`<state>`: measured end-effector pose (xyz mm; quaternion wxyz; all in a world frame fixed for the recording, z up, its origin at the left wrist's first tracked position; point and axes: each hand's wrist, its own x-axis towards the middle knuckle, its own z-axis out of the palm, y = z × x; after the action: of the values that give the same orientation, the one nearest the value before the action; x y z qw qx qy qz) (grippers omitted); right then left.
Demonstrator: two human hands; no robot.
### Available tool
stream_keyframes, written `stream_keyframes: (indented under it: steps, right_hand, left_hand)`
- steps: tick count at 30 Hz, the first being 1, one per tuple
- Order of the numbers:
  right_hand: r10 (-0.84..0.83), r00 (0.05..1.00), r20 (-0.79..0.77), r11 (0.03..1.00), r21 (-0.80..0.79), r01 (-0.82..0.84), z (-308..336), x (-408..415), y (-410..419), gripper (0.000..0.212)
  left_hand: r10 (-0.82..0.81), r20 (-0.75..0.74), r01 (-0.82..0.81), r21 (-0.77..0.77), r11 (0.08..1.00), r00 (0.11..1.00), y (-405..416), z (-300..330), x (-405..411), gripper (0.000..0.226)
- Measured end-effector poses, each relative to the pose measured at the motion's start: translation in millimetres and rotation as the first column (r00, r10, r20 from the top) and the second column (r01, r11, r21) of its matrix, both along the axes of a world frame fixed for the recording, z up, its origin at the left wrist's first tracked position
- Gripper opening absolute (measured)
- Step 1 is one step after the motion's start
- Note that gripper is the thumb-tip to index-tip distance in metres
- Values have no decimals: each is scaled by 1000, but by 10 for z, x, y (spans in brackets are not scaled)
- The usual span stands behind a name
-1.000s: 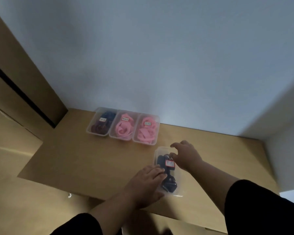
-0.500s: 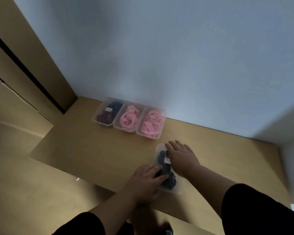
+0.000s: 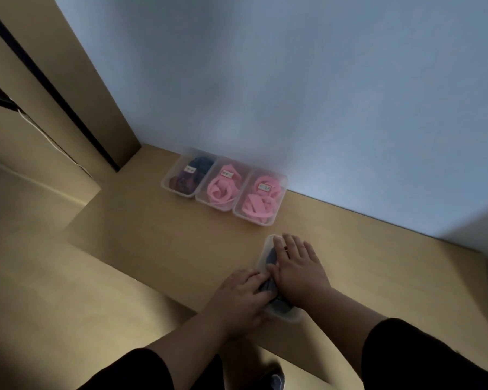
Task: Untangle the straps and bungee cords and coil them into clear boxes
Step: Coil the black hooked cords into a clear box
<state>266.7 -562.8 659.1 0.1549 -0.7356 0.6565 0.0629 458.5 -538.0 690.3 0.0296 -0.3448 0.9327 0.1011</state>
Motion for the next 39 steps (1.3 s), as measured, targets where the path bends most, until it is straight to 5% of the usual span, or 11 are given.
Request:
stream_keyframes:
  steps: [16, 23, 24, 26, 28, 29, 35, 39]
  right_hand:
    - [-24, 1000, 16, 992, -124, 25, -127, -8, 48, 76]
    - [-97, 992, 84, 985, -133, 107, 28, -59, -146, 55]
    - [-118, 988, 104, 982, -136, 132, 39, -74, -169, 51]
    - [-190, 970, 150, 968, -139, 211, 44, -94, -178, 44]
    - [-278, 942, 189, 946, -118, 303, 38, -106, -147, 41]
    - [-314, 927, 205, 935, -101, 339, 27, -106, -130, 40]
    - [-444, 808, 387, 868, -38, 495, -14, -156, -117, 20]
    - [-617, 550, 563, 750, 208, 628, -5, -265, -130, 25]
  left_hand:
    - [258, -275, -220, 162, 962, 926, 137, -257, -15, 63]
    - [378, -110, -320, 350, 880, 919, 188, -312, -2, 85]
    - [497, -110, -425, 384, 820, 861, 215, -313, -24, 89]
    - [788, -39, -667, 508, 545, 614, 210, -284, -51, 86]
    - [911, 125, -729, 646, 226, 393, 190, -245, -69, 59]
    - [921, 168, -695, 705, 137, 351, 190, -254, -74, 50]
    - [971, 75, -679, 727, 102, 225, 107, -240, -63, 23]
    - [981, 21, -790, 596, 142, 192, -63, -218, 35, 22]
